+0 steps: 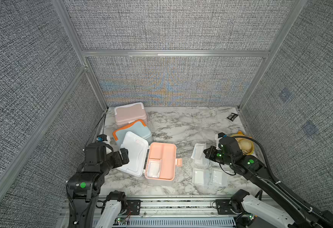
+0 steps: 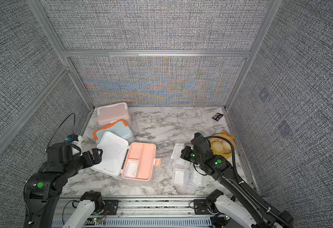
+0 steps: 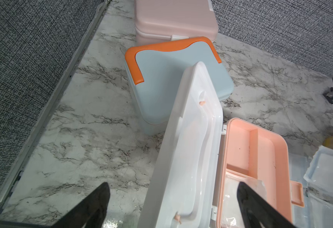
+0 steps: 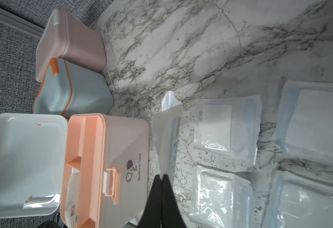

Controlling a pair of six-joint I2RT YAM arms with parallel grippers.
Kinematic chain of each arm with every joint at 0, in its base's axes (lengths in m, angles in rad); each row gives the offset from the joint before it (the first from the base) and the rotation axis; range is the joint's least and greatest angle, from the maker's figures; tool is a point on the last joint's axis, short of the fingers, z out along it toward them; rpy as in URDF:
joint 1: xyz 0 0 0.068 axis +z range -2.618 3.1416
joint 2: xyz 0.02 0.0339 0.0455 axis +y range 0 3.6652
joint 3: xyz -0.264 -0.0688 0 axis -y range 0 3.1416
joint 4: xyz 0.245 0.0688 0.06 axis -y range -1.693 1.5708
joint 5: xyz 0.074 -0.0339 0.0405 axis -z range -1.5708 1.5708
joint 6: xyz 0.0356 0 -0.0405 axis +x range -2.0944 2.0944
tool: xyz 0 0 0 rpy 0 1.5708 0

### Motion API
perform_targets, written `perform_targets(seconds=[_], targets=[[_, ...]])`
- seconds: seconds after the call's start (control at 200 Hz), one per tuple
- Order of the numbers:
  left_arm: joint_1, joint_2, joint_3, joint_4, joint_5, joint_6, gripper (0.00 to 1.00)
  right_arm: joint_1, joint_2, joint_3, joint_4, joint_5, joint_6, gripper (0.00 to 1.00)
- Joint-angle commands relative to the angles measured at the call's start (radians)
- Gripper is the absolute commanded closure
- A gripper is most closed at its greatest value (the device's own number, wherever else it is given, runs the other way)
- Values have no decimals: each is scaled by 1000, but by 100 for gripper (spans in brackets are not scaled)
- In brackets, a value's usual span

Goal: Open first aid kits and take out gauze
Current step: Place the gauze at the center of the board.

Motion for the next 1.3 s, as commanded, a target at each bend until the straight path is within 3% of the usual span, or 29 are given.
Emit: perform_targets(seconds=[0.0, 0.32, 0.64, 1.296], targets=[[0, -7, 0, 27, -3, 9, 1, -10, 42, -23, 90, -75, 4, 100], [0, -26, -4, 33, 12, 14, 1, -11, 307, -10, 279, -208, 13, 100], [1, -31, -2, 30, 17, 14, 1, -9, 497, 4, 370, -225, 18, 100], [0, -40, 13, 25, 60, 5, 1, -13, 674, 49, 333, -170, -16, 100]])
